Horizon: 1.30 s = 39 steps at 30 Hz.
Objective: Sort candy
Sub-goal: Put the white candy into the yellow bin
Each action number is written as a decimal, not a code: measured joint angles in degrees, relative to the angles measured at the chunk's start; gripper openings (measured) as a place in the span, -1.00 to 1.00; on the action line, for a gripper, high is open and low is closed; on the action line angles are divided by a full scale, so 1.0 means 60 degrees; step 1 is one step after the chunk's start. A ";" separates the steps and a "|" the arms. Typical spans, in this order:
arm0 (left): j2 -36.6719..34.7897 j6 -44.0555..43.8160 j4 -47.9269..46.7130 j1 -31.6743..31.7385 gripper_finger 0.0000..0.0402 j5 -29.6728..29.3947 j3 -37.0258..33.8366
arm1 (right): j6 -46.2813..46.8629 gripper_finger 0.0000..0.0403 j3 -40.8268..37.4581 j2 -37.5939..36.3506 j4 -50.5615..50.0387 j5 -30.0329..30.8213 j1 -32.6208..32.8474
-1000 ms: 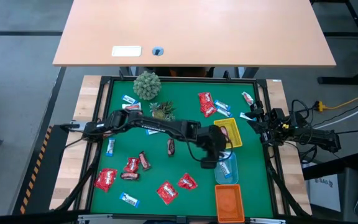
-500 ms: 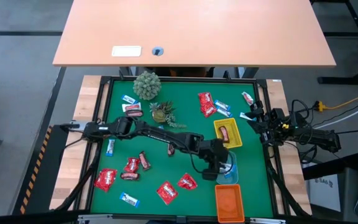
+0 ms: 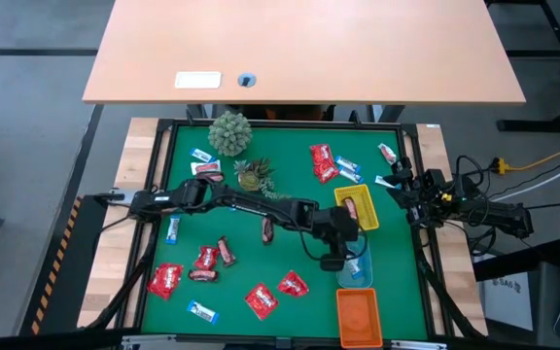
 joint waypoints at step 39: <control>-0.2277 0.3391 -0.5258 0.3475 -0.22 0.4043 -0.0048 | -0.0235 -0.26 0.6026 0.6084 -0.9234 0.5819 -0.0031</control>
